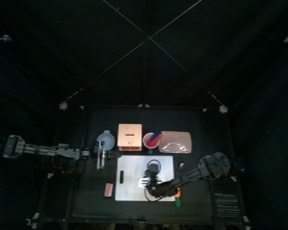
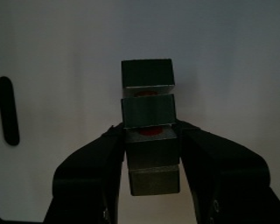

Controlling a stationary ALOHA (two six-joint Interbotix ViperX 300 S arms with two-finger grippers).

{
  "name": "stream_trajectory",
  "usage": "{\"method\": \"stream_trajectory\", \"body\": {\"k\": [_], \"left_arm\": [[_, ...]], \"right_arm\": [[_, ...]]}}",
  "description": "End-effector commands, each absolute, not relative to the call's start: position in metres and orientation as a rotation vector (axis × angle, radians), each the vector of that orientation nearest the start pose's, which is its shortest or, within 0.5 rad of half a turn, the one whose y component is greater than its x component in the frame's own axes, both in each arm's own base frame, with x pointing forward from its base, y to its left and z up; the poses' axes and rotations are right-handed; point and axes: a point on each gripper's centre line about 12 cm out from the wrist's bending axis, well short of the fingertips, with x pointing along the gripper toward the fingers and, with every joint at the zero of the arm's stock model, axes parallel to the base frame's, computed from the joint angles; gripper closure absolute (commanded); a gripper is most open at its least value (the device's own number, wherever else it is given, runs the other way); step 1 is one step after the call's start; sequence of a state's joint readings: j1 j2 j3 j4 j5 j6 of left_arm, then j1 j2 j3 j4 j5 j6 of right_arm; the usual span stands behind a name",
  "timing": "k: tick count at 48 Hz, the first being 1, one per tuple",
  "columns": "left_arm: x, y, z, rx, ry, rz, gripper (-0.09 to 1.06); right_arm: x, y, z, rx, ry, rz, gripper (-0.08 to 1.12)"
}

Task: Place sushi on board then cut the sushi with the knife then place the pieces on the plate
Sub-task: Pick knife at handle with right hand

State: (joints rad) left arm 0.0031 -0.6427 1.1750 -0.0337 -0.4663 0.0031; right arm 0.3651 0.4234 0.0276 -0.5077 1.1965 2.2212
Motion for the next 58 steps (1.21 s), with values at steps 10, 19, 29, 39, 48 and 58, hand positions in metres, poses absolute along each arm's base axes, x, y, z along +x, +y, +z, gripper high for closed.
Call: {"method": "stream_trajectory", "body": {"k": [10, 19, 29, 39, 48, 58], "left_arm": [[0.244, 0.001, 0.243, -0.02, 0.061, 0.012, 0.99], [0.244, 0.001, 0.242, -0.018, 0.064, 0.012, 0.99], [0.244, 0.002, 0.242, -0.018, 0.064, 0.014, 0.99], [0.243, 0.003, 0.242, -0.018, 0.066, 0.019, 0.99], [0.242, 0.004, 0.239, -0.019, 0.074, 0.022, 0.99], [0.24, 0.004, 0.238, -0.017, 0.072, 0.023, 0.99]], "right_arm": [[0.435, 0.098, 0.148, 1.018, 0.717, -1.338, 0.28], [0.434, 0.098, 0.147, 1.014, 0.721, -1.335, 0.11], [0.431, 0.096, 0.163, 1.01, 0.712, -1.304, 0.11], [0.416, 0.081, 0.201, 0.887, 0.783, -1.174, 0.11], [0.397, 0.047, 0.242, 0.776, 0.851, -1.055, 0.11], [0.374, -0.008, 0.296, 0.677, 0.839, -0.932, 0.11]]}}
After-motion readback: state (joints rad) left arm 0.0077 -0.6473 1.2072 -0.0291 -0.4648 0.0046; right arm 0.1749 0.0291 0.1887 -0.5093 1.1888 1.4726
